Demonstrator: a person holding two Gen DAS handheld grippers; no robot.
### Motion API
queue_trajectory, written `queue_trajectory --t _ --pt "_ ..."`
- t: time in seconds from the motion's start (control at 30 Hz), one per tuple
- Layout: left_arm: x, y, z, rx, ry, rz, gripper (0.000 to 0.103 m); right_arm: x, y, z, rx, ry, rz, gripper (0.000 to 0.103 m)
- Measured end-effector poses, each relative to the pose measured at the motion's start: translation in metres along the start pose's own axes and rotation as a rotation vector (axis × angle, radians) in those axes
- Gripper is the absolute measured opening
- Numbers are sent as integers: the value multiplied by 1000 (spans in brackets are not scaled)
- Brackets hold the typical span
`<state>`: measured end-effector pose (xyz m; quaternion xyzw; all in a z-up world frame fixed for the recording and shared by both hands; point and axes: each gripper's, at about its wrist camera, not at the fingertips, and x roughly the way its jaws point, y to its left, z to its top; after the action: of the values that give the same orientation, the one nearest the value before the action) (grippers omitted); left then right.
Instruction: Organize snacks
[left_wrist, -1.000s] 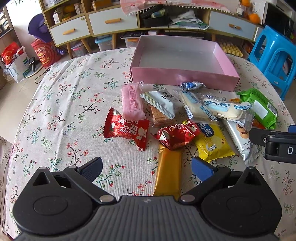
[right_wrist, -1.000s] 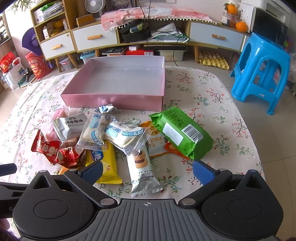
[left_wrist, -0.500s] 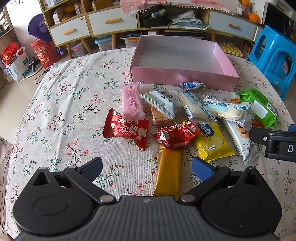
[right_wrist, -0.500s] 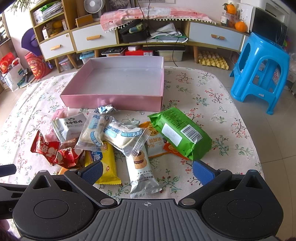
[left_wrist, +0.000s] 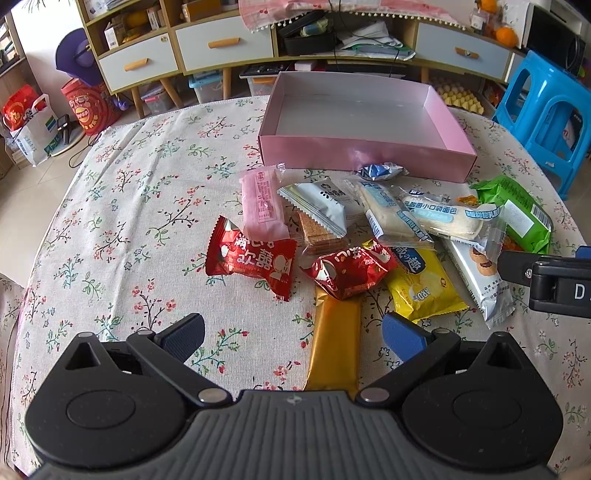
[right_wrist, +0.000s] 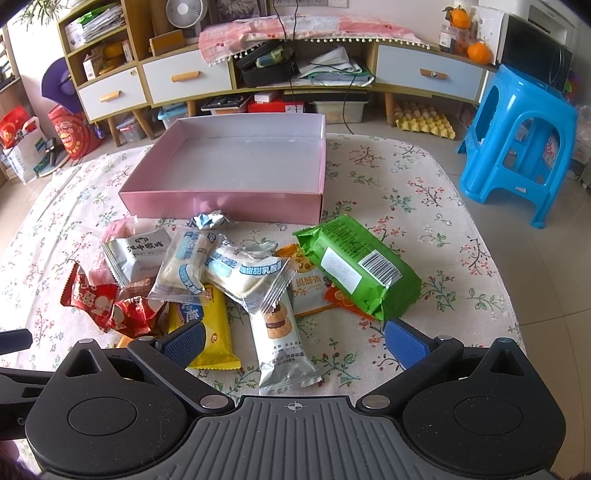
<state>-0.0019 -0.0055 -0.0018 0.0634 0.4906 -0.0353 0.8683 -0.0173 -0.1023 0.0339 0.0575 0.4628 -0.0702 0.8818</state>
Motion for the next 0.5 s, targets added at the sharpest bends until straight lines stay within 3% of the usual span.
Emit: queue_trajectory --t 0.5 --pt "-5 -1 3 -7 -10 -21 103 2 2 4 -2 2 6 103"
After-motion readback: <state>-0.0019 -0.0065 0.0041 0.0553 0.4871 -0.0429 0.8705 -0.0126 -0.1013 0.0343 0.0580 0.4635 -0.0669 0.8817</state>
